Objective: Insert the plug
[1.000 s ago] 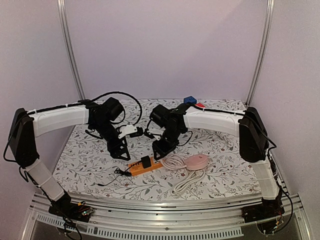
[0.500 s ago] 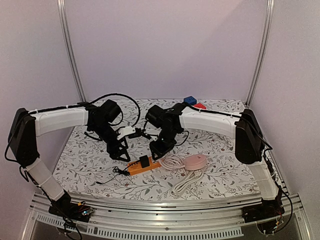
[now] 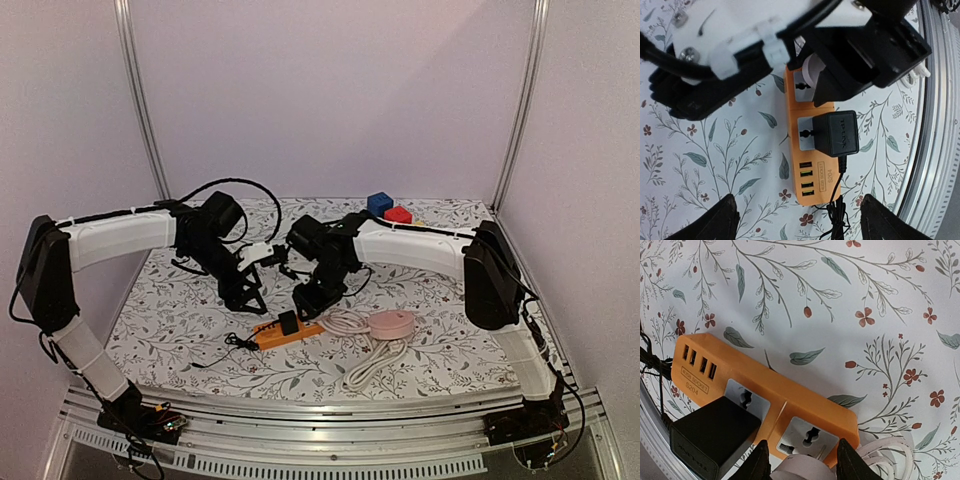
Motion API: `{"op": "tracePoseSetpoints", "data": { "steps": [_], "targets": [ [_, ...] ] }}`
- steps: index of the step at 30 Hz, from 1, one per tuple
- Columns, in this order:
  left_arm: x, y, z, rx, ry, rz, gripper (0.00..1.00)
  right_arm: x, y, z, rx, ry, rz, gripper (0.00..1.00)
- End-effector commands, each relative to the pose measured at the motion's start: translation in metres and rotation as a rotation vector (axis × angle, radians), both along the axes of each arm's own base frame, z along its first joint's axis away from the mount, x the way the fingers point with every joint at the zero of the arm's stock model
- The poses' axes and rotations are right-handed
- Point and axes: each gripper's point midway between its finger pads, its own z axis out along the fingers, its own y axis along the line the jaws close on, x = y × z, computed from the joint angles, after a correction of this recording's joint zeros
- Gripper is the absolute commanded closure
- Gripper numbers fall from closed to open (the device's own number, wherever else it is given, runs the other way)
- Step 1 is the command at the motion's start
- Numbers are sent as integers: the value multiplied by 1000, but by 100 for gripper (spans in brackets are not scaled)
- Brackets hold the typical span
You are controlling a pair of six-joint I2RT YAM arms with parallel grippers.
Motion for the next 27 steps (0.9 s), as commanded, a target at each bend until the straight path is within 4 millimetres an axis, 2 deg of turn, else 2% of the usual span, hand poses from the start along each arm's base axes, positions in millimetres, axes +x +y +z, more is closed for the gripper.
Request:
{"op": "tracePoseSetpoints", "data": {
  "steps": [1, 4, 12, 19, 20, 23, 27],
  "targets": [
    [-5, 9, -16, 32, 22, 7, 16, -2, 3, -9, -6, -5, -2, 56],
    [-8, 10, -17, 31, 24, 1, 16, -1, 3, -2, 2, -17, -4, 54],
    [-8, 8, -15, 20, 30, 2, 16, 10, -2, 12, -8, -103, 13, 41],
    [-10, 9, -14, 21, 34, -2, 16, 3, 13, 50, 154, -175, 129, 33],
    [-10, 9, -14, 19, 34, -3, 16, 4, 13, 61, 186, -199, 136, 33],
    [-10, 9, -12, 18, 33, -5, 16, 3, 12, 77, 233, -252, 167, 31],
    [-8, 11, -9, 23, 22, -3, 16, -5, 4, 78, 238, -278, 211, 31]
  ]
}}
